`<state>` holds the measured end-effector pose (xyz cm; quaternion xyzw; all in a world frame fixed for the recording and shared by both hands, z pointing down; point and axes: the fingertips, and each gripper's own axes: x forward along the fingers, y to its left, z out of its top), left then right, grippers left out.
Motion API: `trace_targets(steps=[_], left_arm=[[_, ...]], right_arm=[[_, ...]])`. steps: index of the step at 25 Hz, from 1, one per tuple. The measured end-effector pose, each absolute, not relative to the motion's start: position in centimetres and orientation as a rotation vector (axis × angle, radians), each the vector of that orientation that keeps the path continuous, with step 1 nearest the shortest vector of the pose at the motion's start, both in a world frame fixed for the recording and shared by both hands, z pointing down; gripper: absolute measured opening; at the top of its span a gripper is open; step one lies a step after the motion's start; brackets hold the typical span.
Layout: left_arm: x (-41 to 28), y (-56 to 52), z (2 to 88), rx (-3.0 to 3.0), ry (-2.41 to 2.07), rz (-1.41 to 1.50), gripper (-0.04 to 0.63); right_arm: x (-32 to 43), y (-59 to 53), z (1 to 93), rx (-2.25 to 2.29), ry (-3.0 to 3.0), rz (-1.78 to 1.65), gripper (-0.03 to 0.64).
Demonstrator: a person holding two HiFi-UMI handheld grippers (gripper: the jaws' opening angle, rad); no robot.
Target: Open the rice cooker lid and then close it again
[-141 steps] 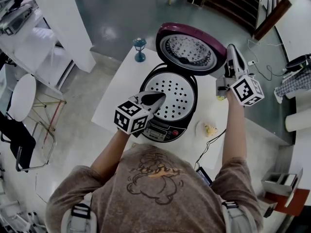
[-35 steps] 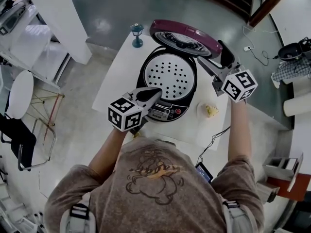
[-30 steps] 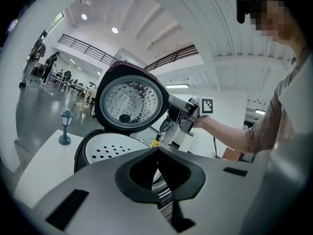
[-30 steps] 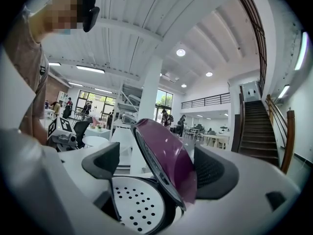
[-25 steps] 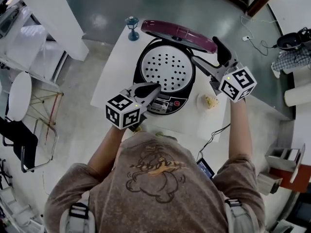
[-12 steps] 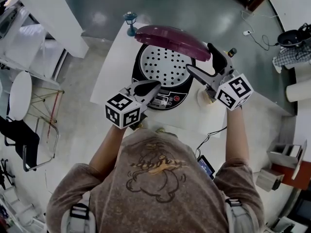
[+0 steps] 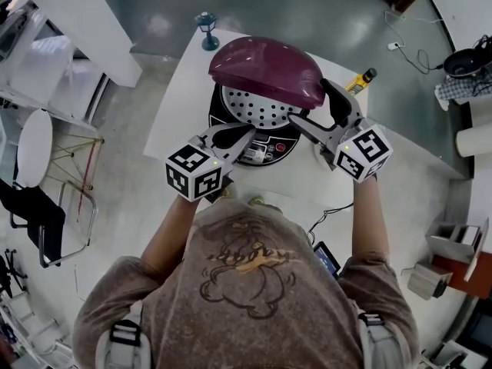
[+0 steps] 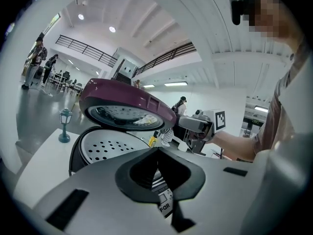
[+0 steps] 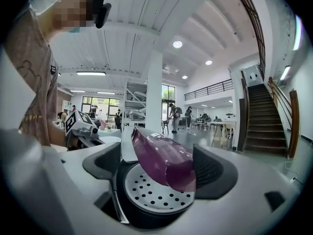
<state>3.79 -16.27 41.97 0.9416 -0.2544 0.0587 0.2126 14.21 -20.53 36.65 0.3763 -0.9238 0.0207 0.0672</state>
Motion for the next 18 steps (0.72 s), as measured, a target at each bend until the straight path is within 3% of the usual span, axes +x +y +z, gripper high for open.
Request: trace_targets(steps=[18], left_arm=[[3.4, -15.3, 41.8, 2.615, -0.721, 0.164, 0.021]], right_arm=[[13.6, -18.3, 40.2, 1.119, -2.758, 0.155, 0.440]])
